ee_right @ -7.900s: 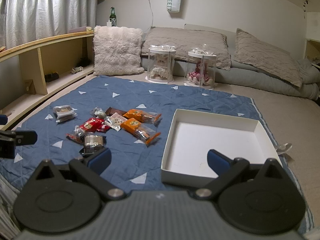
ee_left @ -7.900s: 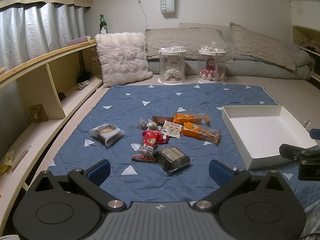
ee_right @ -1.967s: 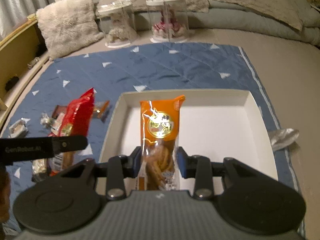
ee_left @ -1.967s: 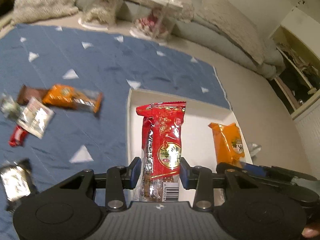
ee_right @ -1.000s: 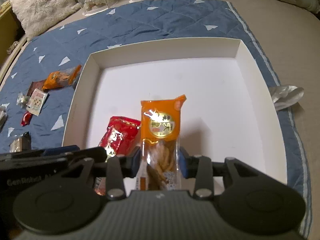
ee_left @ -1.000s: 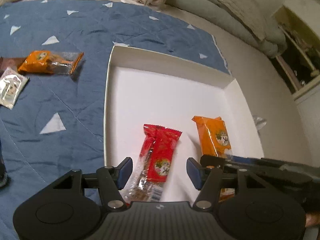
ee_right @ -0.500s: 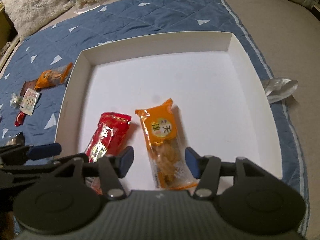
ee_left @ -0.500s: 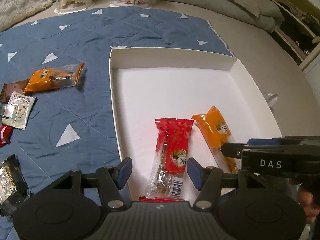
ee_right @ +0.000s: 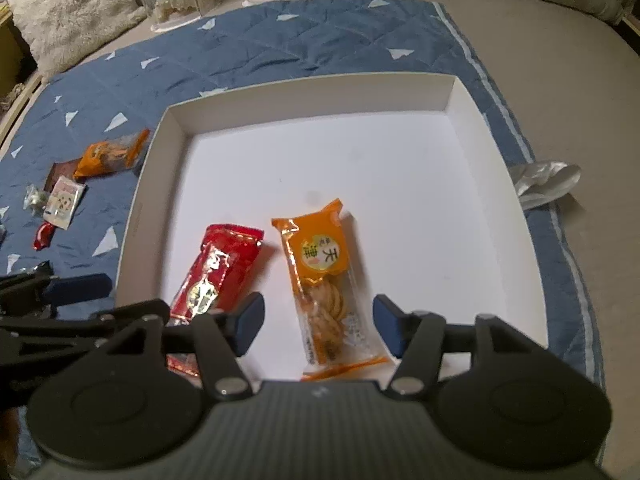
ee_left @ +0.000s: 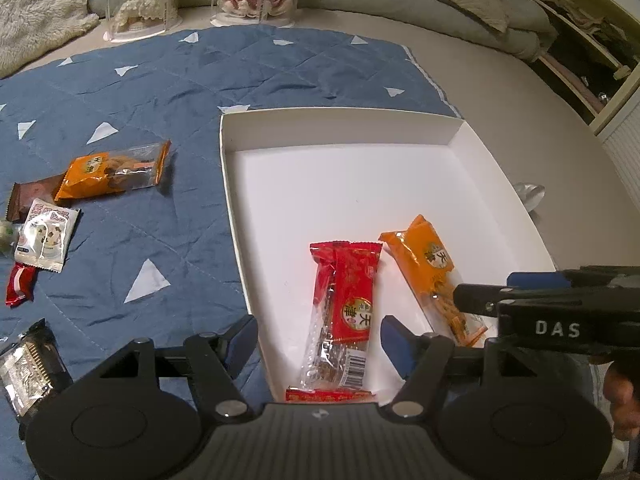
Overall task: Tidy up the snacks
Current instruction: 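Withdraw both tools from the box toward the remaining snacks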
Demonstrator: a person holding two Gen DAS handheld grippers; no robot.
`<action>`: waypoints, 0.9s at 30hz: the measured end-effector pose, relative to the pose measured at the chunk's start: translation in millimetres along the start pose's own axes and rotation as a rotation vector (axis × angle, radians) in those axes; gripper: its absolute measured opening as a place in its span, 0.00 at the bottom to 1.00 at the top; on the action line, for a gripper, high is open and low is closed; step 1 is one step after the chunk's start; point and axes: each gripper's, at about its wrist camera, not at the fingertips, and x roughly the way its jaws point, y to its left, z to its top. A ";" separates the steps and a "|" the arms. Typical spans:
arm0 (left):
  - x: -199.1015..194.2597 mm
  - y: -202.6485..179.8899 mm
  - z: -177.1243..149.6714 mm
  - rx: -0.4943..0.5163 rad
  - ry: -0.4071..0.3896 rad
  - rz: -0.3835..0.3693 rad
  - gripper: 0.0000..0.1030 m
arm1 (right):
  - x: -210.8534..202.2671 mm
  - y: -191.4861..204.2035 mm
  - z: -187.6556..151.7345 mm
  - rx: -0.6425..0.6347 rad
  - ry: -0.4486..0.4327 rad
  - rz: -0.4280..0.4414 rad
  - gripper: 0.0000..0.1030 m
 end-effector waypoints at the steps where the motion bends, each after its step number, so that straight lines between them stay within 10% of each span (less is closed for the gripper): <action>1: -1.6 0.5 -0.6 0.003 -0.001 -0.002 0.68 | -3.0 -0.2 -1.1 0.002 -0.007 0.000 0.67; 14: -18.1 14.0 -12.9 0.031 -0.007 0.016 0.98 | -19.6 -5.0 -24.2 -0.024 -0.066 -0.031 0.99; 27: -24.9 55.6 -25.1 0.011 0.008 0.064 1.00 | -16.9 6.3 -26.1 -0.055 -0.081 -0.045 1.00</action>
